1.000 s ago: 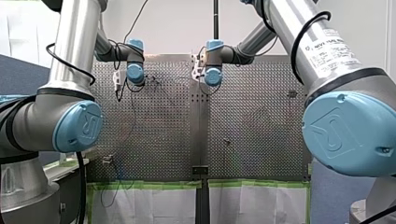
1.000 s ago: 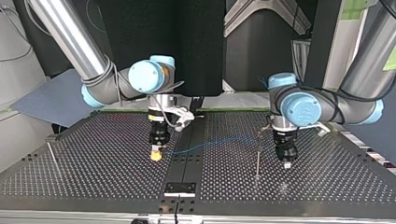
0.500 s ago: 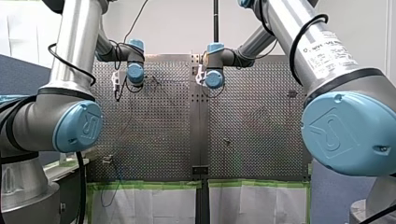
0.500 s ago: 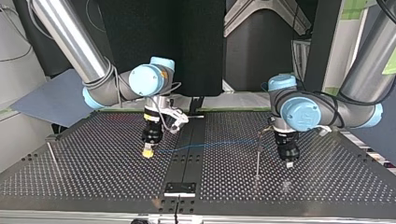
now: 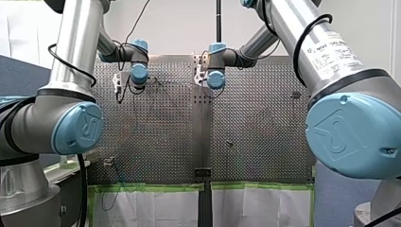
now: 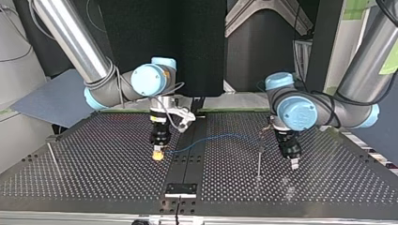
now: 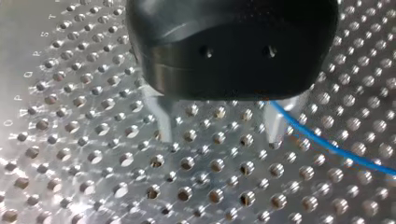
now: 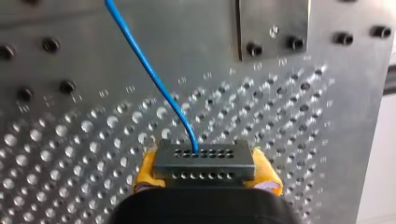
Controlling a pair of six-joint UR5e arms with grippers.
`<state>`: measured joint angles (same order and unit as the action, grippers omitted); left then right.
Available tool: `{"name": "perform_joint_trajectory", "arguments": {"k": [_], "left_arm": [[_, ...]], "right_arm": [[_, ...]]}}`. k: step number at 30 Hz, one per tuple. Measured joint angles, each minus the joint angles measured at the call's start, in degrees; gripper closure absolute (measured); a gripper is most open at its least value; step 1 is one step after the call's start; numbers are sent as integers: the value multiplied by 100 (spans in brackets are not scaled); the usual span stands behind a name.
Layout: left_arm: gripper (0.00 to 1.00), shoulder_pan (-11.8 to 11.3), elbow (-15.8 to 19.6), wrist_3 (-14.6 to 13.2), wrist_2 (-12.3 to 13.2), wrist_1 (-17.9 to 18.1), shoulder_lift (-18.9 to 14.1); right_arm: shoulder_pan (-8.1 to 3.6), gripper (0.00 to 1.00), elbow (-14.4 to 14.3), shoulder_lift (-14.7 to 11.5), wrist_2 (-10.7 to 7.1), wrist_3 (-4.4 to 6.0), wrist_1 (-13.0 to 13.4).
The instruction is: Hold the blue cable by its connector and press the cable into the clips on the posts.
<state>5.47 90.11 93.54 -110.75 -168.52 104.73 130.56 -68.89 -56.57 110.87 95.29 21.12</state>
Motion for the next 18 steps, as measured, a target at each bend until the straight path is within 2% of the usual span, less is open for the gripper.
{"name": "perform_joint_trajectory", "arguments": {"k": [5, 10, 18], "left_arm": [[0, 94, 95, 297, -18, -299, -6], [0, 144, 324, 559, -54, -530, -66], [0, 191, 755, 682, -80, -277, -444]], "right_arm": [[8, 100, 2, 0, -226, 66, -52], [9, 100, 2, 0, -291, 105, -104], [15, 100, 2, 0, -301, 152, -132]]}}
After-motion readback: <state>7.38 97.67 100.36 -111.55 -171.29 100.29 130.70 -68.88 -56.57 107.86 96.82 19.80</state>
